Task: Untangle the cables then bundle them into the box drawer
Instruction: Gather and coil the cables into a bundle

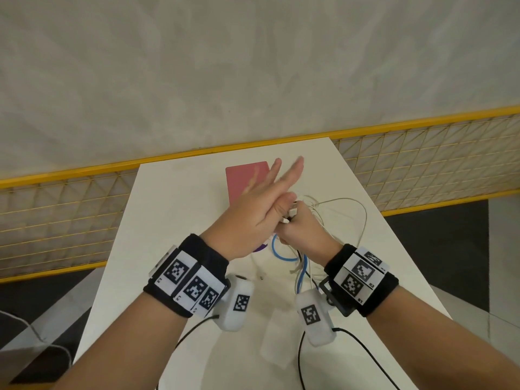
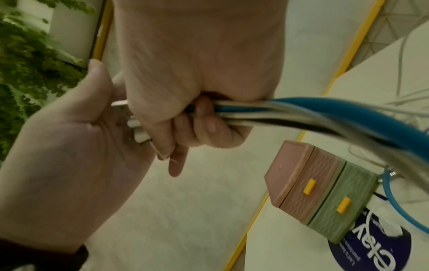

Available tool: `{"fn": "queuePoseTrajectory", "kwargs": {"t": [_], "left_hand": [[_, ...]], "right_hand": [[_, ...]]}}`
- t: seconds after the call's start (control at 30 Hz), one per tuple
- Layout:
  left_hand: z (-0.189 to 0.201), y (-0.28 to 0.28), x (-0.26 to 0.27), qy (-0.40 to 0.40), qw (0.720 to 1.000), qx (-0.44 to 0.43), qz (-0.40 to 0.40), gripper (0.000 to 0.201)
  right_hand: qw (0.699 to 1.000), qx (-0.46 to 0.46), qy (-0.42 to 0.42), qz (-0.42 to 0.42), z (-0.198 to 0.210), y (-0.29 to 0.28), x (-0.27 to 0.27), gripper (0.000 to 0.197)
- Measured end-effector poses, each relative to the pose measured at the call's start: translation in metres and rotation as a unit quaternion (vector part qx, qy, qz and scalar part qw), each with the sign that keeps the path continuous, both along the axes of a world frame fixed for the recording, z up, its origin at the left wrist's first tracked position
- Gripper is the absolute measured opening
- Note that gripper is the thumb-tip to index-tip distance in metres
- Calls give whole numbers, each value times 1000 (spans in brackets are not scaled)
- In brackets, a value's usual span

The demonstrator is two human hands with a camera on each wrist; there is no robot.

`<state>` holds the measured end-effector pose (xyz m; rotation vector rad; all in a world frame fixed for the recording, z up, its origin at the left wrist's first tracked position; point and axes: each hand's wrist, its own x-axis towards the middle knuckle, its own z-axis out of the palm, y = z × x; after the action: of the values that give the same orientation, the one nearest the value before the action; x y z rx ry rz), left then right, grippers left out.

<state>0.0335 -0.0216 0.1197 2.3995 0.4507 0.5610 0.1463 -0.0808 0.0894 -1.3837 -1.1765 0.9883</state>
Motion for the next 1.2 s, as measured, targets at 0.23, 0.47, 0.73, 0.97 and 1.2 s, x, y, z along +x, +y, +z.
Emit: {"fn": "queuePoseTrajectory", "kwargs": {"t": [0.23,0.47,0.73,0.97,1.2], "left_hand": [[-2,6,2,29,995,91,19,55],[-18,4,14,-115,969,186,114,22],[-24,42,-6,-138,940,-143,278,26],[-19,21,3,-29,993,-90,70,59],[-35,18,12,101,988,-76,89,71]], "right_hand": [[997,16,-76,1,2,0,4,35],[988,21,-151,-4,1,10,3,37],[972,-9,-213,100,-1,-9,38,25],[870,-23,-465,163,0,9,51,16],[855,26,-489,172,27,14,58,20]]}}
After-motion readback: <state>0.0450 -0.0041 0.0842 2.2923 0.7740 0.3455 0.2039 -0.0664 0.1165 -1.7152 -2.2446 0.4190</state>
